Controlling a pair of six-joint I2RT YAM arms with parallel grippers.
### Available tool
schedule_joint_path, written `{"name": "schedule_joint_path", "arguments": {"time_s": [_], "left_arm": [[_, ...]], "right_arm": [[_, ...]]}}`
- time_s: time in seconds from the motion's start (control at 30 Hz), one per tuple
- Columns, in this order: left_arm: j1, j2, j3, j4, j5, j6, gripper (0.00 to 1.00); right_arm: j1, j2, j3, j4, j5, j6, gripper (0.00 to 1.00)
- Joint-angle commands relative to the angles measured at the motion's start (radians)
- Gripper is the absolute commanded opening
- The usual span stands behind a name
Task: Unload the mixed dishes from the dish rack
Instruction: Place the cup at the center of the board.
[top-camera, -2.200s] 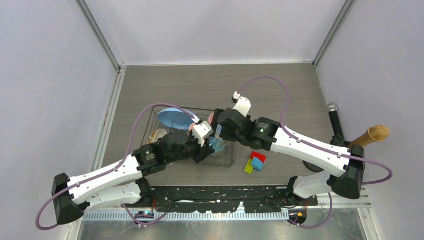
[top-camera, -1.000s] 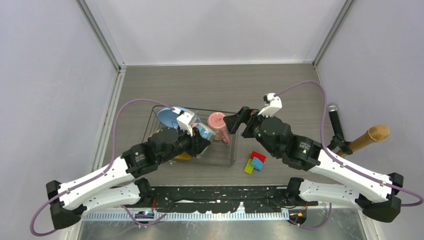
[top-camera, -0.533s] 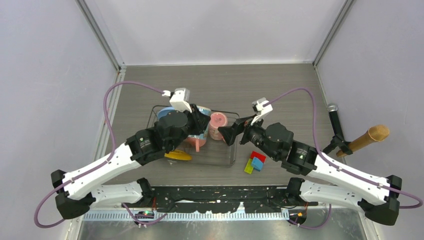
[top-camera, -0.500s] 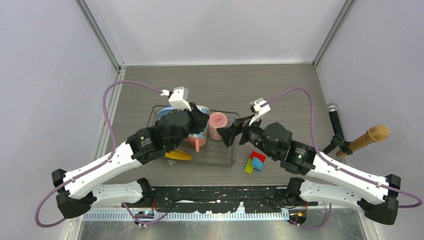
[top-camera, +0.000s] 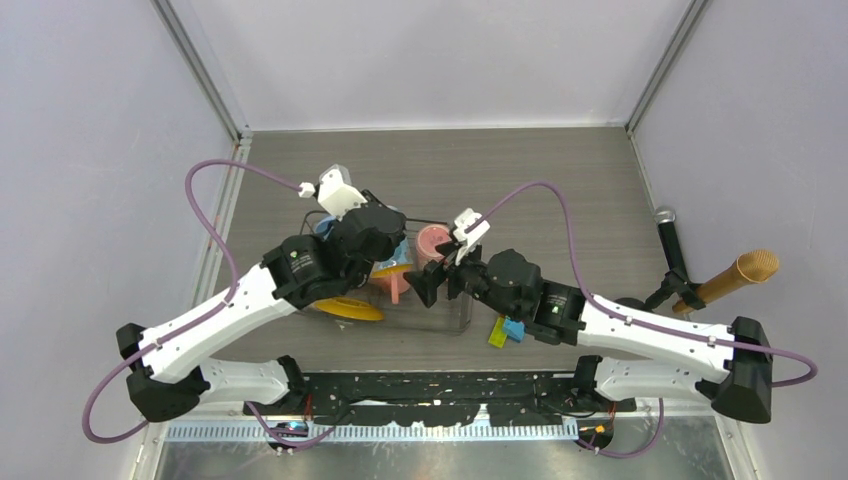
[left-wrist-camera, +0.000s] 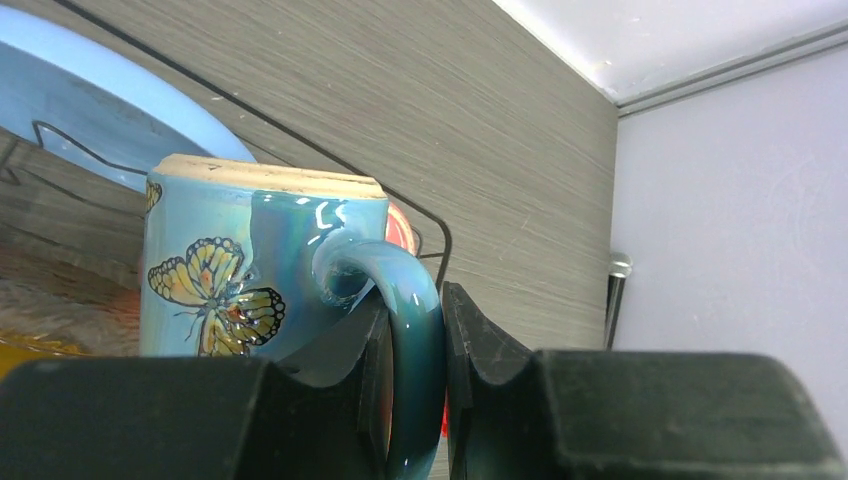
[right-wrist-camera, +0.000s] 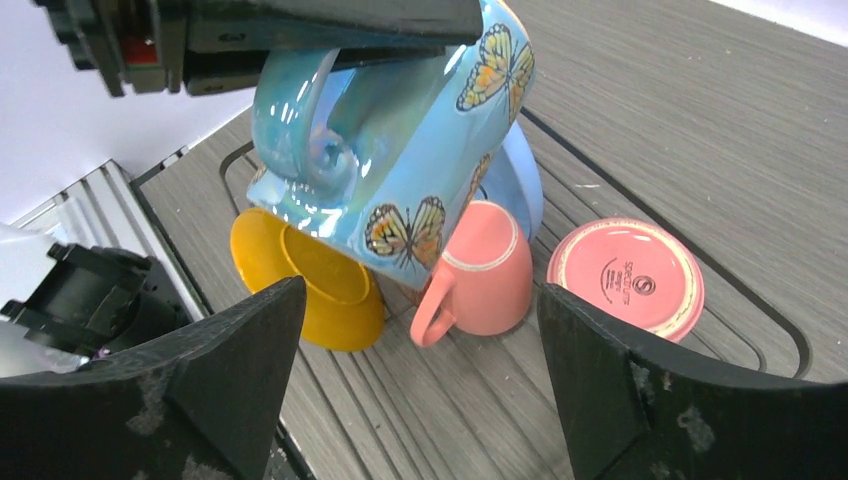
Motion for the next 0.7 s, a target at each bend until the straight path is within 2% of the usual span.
{"name": "schedule_joint_path", "arguments": {"time_s": [0.0, 0.07, 0.43, 0.57, 0.67], "left_arm": [[0.002, -0.058, 0.001, 0.107, -0.042, -0.112, 0.0], [0.002, -0.085, -0.032, 0.145, -0.032, -0.131, 0.0], [0.002, -0.144, -0.108, 0.194, -0.035, -0.225, 0.0], [0.002, -0.153, -0.144, 0.225, -0.007, -0.252, 0.0], [0.001, -0.155, -0.142, 0.217, -0.004, -0.254, 0.0]], "right_arm": [[0.002, 0.042, -0.01, 0.171, 0.049, -0.013, 0.89], [0.003, 0.064, -0.011, 0.187, 0.035, -0.027, 0.84], [0.004, 0.15, -0.065, 0.35, 0.074, -0.048, 0.8], [0.011, 0.214, -0.064, 0.428, 0.113, -0.033, 0.76], [0.012, 0.232, -0.072, 0.486, 0.152, -0.019, 0.69]]}}
